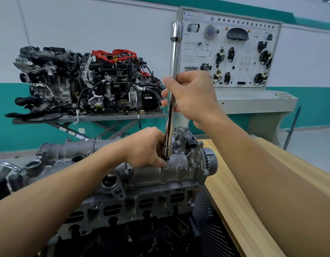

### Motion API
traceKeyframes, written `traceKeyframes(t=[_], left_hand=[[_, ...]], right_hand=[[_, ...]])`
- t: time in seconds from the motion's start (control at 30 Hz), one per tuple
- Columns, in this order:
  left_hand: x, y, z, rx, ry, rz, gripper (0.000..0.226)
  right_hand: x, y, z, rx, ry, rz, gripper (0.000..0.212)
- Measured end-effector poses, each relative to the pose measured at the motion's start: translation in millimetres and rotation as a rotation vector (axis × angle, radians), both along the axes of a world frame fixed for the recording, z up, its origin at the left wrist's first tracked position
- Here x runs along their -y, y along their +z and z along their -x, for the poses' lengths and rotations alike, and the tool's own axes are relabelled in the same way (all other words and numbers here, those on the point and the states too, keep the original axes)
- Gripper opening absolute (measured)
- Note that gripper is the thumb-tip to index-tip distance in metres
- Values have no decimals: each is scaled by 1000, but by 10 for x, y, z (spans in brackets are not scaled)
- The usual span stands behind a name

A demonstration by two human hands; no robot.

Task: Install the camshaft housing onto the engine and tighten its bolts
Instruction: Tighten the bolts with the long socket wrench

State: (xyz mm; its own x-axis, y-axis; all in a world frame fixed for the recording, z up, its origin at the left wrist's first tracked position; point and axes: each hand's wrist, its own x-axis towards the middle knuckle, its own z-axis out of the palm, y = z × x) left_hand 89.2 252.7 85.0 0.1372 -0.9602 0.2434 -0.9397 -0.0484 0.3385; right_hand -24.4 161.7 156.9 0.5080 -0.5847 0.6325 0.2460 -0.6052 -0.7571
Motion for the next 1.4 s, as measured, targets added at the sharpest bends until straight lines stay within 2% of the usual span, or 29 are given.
traceKeyframes(t=[0.27, 0.37, 0.47, 0.53, 0.6, 0.7, 0.8, 1.0, 1.13, 1.27, 1.4], left_hand=[[-40, -84, 23, -35, 2, 63, 15], [-25, -56, 8, -67, 4, 80, 16], [21, 50, 0, -232, -28, 96, 11], [33, 101, -2, -219, -40, 28, 9], [38, 50, 24, -170, -33, 3, 13], [33, -70, 197, -284, -95, 60, 22], [49, -145, 406, -389, -164, 89, 33], [26, -522, 831, -837, -75, 235, 31], [207, -889, 1199, -887, -88, 177, 24], [581, -1288, 1671, -936, -66, 57, 16], [914, -1620, 2356, -899, -142, -73, 10]], right_hand=[[-172, -133, 82, 84, -37, 176, 29], [-136, -57, 45, 93, -76, 154, 30], [-51, 158, -9, 118, -104, 115, 30], [-13, 228, -28, 53, -72, 104, 27], [26, 170, 7, -3, -53, 92, 26], [107, 76, 155, 26, -68, 58, 26], [187, 75, 323, 20, -117, -7, 27], [471, -18, 761, 3, -134, -224, 22], [774, -472, 1426, -33, -224, -375, 23], [1098, -1064, 2429, -209, -504, -536, 23], [1278, -1478, 3260, -310, -728, -674, 21]])
